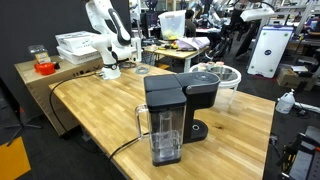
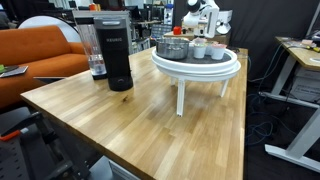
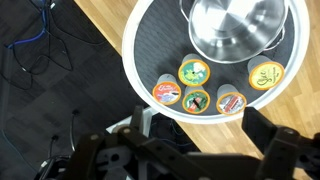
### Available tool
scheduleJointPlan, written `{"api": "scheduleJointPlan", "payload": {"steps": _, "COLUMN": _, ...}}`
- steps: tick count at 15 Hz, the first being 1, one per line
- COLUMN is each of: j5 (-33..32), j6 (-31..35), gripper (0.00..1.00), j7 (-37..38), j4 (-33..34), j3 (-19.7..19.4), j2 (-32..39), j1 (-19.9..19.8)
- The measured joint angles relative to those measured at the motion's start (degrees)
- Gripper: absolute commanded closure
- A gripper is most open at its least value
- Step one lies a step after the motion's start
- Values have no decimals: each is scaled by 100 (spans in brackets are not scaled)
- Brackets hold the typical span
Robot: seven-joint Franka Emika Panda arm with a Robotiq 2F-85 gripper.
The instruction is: Put the white object into the silver pot.
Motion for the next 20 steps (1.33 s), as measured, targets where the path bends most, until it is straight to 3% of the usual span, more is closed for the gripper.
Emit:
{"api": "scheduleJointPlan", "payload": {"steps": 5, "j5": 625, "j6": -32, "gripper": 0, "j7": -115, "j4": 53, "j3": 93, "j2": 103, "j1": 80}}
{"api": "scheduleJointPlan", "payload": {"steps": 13, "j5": 613, "j6": -169, "gripper": 0, "j7": 39, "j4": 503, "j3": 84, "j2": 711, "j1": 104}}
{"api": "scheduleJointPlan", "payload": {"steps": 20, "j5": 605, "j6": -537, "gripper": 0, "j7": 294, "j4": 563, "j3": 20, "j2": 802, "j1": 106}}
